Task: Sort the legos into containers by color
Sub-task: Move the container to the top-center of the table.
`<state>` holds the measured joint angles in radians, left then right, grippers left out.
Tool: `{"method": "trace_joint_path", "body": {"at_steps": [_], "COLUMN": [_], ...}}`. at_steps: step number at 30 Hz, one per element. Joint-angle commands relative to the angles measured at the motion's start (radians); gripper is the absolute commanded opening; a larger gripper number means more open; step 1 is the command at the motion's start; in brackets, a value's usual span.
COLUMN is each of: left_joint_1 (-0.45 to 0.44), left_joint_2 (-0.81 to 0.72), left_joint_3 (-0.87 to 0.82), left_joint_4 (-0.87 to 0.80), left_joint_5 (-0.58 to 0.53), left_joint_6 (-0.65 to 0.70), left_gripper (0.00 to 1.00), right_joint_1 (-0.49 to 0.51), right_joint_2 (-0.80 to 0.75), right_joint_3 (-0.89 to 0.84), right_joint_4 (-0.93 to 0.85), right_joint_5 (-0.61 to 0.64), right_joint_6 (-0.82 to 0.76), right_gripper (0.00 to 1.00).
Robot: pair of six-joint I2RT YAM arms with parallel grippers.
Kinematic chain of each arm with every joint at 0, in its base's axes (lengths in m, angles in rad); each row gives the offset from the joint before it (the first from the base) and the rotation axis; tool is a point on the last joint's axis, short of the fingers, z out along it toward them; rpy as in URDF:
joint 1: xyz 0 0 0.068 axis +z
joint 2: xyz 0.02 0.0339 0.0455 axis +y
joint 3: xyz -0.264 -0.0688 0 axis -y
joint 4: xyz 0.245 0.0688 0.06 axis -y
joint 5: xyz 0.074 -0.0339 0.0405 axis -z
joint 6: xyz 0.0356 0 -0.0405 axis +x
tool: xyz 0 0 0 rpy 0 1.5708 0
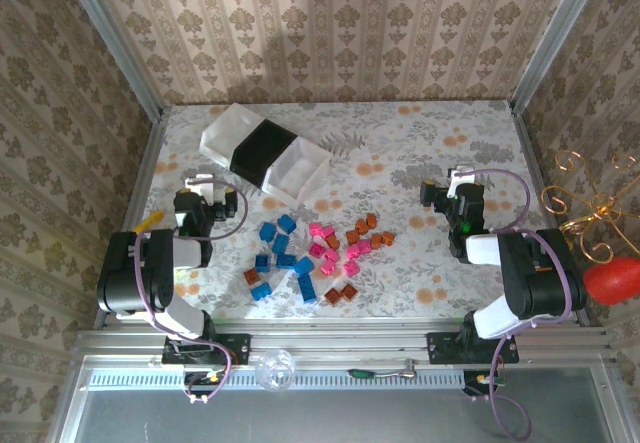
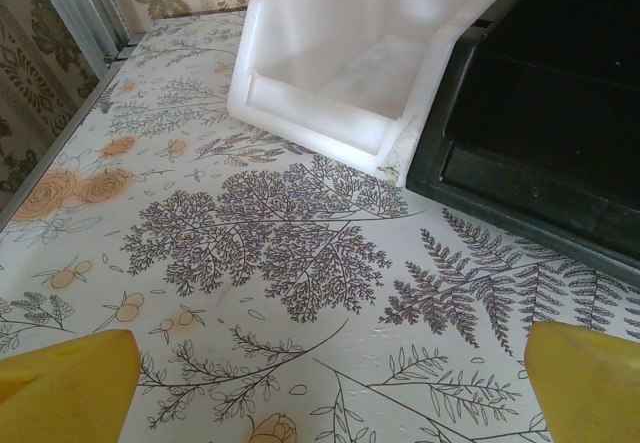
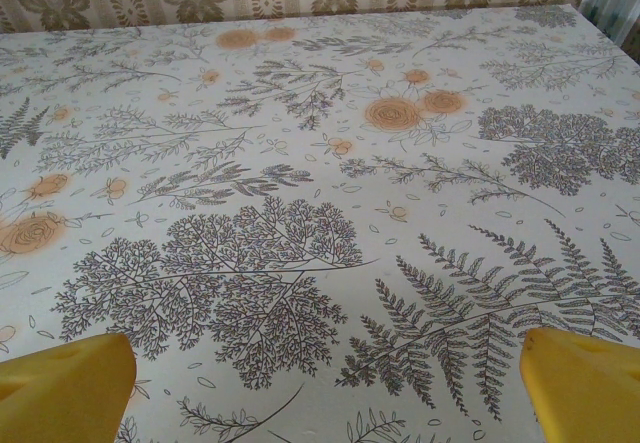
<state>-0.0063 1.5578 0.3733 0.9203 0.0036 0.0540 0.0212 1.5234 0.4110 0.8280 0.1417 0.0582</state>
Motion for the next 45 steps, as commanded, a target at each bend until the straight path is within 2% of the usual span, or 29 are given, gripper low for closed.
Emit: {"method": "trace_joint_path", "body": {"at_steps": [1,3,5,10,13,15,17,19,21,22,23,24,25,27,29,33,40,45], "left_joint_1": [-0.03,-0.09,-0.121,-0.153,-0.165,-0.165,-0.165,-0.161,-0.158,-0.154,-0.15,-0.131,-0.094,0.008,0.049,0.055,0.035,-0.011], "left_joint_2": [-0.059,-0.158,-0.232,-0.313,-0.354,-0.364,-0.374,-0.4,-0.435,-0.451,-0.476,-0.506,-0.525,-0.527,-0.508,-0.495,-0.502,-0.526], "left_joint_3": [-0.017,-0.037,-0.022,-0.002,0.006,0.026,0.054,0.065,0.061,0.053,0.04,0.026,0.017,0.014,0.03,0.043,0.006,0.094], "left_joint_4": [0.02,-0.034,-0.125,-0.208,-0.204,-0.213,-0.249,-0.262,-0.261,-0.266,-0.33,-0.397,-0.45,-0.454,-0.446,-0.403,-0.338,-0.557], "left_joint_5": [-0.052,-0.133,-0.167,-0.317,-0.443,-0.549,-0.614,-0.552,-0.496,-0.498,-0.515,-0.531,-0.483,-0.301,-0.162,-0.052,0.007,0.062], "left_joint_6": [0.03,0.067,0.077,0.029,-0.063,-0.163,-0.269,-0.321,-0.394,-0.463,-0.604,-0.767,-0.884,-0.959,-0.967,-0.93,-0.981,-0.924], "left_gripper": [1.0,1.0,1.0,1.0,1.0,1.0,1.0,1.0,1.0,1.0,1.0,1.0,1.0,1.0,1.0,1.0,1.0,1.0], "right_joint_1": [0.004,0.027,0.05,0.161,0.234,0.296,0.353,0.36,0.35,0.33,0.31,0.311,0.318,0.348,0.397,0.495,0.596,0.625], "right_joint_2": [-0.022,-0.066,-0.096,-0.125,-0.154,-0.138,-0.062,-0.032,-0.019,0.0,0.025,0.054,0.081,0.149,0.221,0.332,0.428,0.512], "right_joint_3": [0.009,0.056,0.117,0.19,0.256,0.324,0.426,0.505,0.613,0.635,0.633,0.633,0.64,0.691,0.773,0.859,0.918,1.02], "right_joint_4": [-0.02,-0.147,-0.277,-0.409,-0.454,-0.491,-0.558,-0.657,-0.945,-0.95,-0.884,-0.838,-0.811,-0.803,-0.849,-0.845,-0.848,-0.916], "right_joint_5": [0.0,0.051,0.08,0.265,0.337,0.432,0.543,0.478,0.425,0.276,0.114,0.037,-0.01,-0.092,-0.116,-0.123,-0.023,-0.005], "right_joint_6": [-0.008,-0.019,-0.031,-0.067,-0.046,-0.017,0.067,0.246,0.616,0.659,0.659,0.702,0.732,0.765,0.782,0.867,1.061,1.128], "right_gripper": [1.0,1.0,1.0,1.0,1.0,1.0,1.0,1.0,1.0,1.0,1.0,1.0,1.0,1.0,1.0,1.0,0.94,0.88]}}
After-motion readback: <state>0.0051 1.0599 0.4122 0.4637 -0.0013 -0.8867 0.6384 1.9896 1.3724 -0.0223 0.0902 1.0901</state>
